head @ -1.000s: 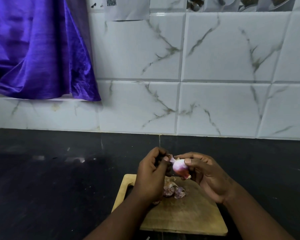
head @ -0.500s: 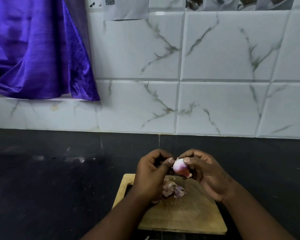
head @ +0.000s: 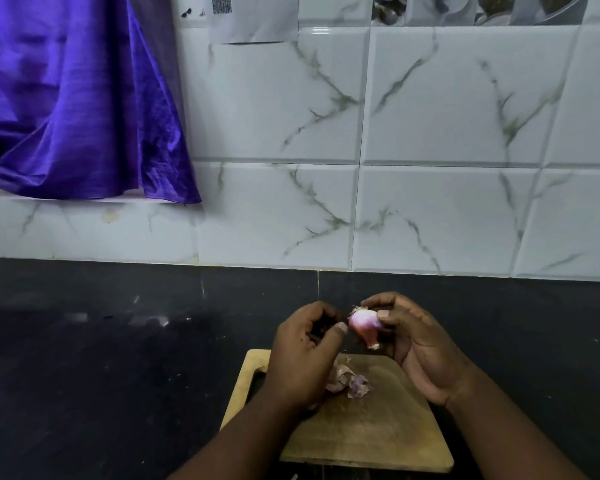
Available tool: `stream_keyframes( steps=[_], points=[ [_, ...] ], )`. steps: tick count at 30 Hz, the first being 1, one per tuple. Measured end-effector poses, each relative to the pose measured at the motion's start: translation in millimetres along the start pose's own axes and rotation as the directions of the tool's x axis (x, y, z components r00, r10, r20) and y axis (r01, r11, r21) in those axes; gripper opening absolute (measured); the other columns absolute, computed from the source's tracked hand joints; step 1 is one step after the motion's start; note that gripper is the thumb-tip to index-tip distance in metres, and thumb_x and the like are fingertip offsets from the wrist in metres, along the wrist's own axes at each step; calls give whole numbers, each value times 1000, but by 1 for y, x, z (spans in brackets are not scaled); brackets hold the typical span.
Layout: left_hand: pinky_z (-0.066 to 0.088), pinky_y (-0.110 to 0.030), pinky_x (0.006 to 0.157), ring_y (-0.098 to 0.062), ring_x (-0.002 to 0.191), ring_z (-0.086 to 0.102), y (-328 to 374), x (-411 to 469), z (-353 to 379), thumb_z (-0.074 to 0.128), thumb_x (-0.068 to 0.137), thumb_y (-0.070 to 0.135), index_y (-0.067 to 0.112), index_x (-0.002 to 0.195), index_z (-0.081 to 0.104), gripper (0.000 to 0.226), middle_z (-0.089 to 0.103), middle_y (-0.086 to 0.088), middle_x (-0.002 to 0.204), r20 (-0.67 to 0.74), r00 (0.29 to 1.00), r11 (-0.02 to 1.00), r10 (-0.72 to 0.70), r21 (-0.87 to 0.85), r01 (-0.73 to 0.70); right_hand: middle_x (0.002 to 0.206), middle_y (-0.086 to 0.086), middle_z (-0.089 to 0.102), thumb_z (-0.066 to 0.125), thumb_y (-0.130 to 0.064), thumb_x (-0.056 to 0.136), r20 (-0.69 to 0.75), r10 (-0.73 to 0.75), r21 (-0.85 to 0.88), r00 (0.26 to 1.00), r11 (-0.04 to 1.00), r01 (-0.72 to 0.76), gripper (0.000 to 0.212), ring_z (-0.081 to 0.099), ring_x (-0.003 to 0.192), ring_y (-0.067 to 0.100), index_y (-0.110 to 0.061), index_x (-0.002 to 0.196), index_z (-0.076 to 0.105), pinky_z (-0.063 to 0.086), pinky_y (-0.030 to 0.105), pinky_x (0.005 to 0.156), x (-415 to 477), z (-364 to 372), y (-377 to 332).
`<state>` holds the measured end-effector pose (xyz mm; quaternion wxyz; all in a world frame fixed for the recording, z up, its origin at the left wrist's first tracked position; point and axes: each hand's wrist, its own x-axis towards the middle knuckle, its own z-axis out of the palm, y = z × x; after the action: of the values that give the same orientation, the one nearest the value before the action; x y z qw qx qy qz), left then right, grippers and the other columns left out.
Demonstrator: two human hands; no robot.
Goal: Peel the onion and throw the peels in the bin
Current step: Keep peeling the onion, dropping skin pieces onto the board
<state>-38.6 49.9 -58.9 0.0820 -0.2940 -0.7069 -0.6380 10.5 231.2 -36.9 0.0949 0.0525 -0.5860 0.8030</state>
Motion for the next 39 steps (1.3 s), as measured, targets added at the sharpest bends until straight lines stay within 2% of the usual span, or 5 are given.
stream_keyframes(
  steps=[12, 18, 24, 30, 39],
  points=[
    [63, -24, 71, -9, 83, 74, 3, -2, 1, 74, 94, 11, 23, 100, 77, 13, 77, 7, 90, -49, 999, 1000, -10, 26, 11, 117, 27, 72, 78, -12, 83, 21, 44, -17, 999, 999, -43, 23, 72, 94, 31, -6, 105, 71, 62, 37, 76, -5, 7, -3],
    [66, -50, 77, -22, 83, 75, -4, 2, 0, 67, 92, -4, 18, 90, 77, 24, 77, -4, 87, -84, 996, 999, -14, -43, 11, 114, 27, 72, 74, -14, 85, 72, 52, 23, 996, 998, -54, 22, 72, 91, 29, -5, 105, 70, 62, 37, 74, -4, 10, 2],
    [66, -39, 76, -18, 86, 76, -1, -1, 3, 76, 94, 15, 22, 97, 77, 7, 78, 1, 90, -64, 998, 998, 5, -70, -10, 112, 24, 71, 74, -16, 84, 65, 46, 18, 997, 999, -47, 31, 70, 90, 31, -3, 110, 67, 59, 39, 76, -1, 6, 2],
    [66, -43, 80, -18, 88, 76, -5, 2, 2, 67, 94, -2, 19, 96, 79, 24, 78, 0, 92, -98, 995, 999, -19, -44, 15, 116, 28, 70, 81, -22, 76, 69, 51, 10, 996, 999, -52, 47, 69, 96, 34, 1, 113, 63, 59, 41, 79, -1, 6, 4],
    [64, -39, 83, -15, 94, 74, -3, 2, 4, 71, 100, 17, 23, 102, 75, 7, 77, 4, 99, -42, 999, 998, 7, -60, -10, 111, 23, 70, 60, -9, 91, 39, 29, 59, 999, 998, -31, 26, 70, 93, 29, 0, 115, 63, 61, 35, 75, 2, 5, 5]
  ],
)
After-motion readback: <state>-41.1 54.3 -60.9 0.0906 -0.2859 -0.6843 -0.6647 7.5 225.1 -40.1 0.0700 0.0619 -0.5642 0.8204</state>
